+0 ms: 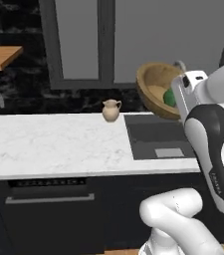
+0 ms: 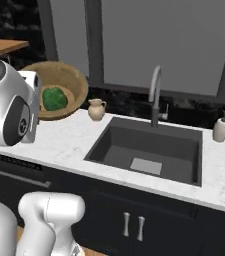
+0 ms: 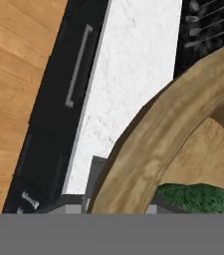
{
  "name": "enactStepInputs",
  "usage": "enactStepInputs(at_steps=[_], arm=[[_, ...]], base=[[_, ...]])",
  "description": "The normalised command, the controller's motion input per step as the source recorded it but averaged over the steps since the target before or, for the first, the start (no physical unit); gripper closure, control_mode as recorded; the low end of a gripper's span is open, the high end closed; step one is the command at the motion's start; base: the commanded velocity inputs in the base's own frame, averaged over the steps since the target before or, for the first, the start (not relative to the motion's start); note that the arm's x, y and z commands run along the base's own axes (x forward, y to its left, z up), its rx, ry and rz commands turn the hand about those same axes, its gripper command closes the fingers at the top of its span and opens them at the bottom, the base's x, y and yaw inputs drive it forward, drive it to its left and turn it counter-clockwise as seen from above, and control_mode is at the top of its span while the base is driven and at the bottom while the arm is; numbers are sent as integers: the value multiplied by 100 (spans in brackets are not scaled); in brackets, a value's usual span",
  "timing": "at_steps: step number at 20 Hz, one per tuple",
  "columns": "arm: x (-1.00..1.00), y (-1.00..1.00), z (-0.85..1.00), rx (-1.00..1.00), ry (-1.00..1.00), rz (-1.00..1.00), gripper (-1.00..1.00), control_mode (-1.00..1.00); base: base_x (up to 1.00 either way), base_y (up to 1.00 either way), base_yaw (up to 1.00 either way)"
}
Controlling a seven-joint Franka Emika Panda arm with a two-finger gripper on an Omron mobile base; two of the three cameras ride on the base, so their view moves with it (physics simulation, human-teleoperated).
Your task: Pick the broccoli from the sink and place it in the bowl. Then pick the bowl and place it in the microwave. Then close the microwave door and press the start button.
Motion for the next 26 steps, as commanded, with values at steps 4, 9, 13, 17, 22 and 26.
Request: enactStepInputs(at_steps=[4, 9, 13, 17, 22, 26], arm=[[0, 0, 0, 0, 0, 0, 100, 100], [0, 0, 0, 0, 0, 0, 100, 100], [0, 0, 0, 0, 0, 0, 100, 100], [0, 0, 0, 0, 0, 0, 100, 100], [0, 0, 0, 0, 0, 0, 100, 100], [0, 0, 0, 0, 0, 0, 100, 100]], base=[[-8, 82, 79], [0, 53, 89], [0, 58, 88], [0, 51, 89], [0, 51, 88], [-2, 37, 86]])
